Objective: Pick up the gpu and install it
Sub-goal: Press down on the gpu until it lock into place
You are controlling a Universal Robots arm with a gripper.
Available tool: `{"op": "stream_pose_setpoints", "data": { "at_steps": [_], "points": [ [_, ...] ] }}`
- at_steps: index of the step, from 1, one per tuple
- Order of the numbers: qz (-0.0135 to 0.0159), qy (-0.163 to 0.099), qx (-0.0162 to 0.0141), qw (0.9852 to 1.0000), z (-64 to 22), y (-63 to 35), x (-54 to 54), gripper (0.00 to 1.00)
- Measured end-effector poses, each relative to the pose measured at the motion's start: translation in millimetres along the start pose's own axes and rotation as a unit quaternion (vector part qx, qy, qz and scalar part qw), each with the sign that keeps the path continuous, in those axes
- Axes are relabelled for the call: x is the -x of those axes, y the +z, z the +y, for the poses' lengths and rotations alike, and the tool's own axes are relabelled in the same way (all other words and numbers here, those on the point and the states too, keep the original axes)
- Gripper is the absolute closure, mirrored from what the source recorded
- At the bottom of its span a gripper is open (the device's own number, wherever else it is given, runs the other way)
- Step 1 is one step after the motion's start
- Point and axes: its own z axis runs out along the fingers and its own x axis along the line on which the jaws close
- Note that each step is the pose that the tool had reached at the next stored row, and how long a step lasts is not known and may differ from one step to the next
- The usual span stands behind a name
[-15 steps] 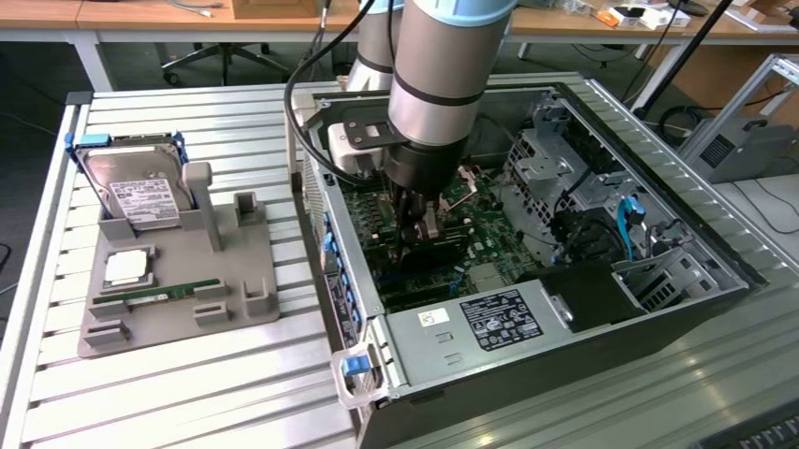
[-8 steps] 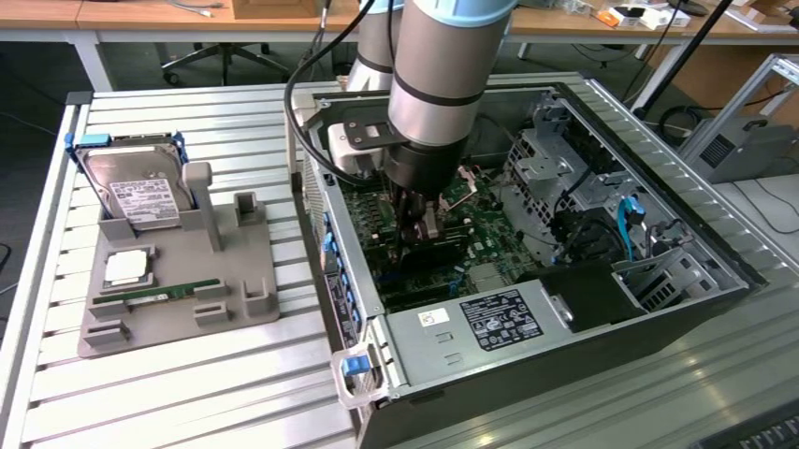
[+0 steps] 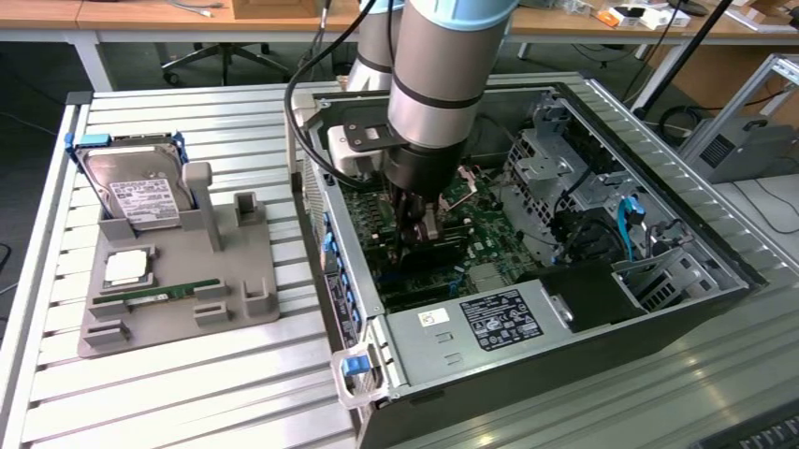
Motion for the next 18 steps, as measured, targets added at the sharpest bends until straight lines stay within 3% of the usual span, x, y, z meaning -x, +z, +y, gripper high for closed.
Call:
{"op": "stream_pose_setpoints", "data": {
  "at_steps": [18],
  "points": [
    [0.0005,0.000,0.0004,1.0000,0.7,0.9,-0.1,0.89]
  ]
}}
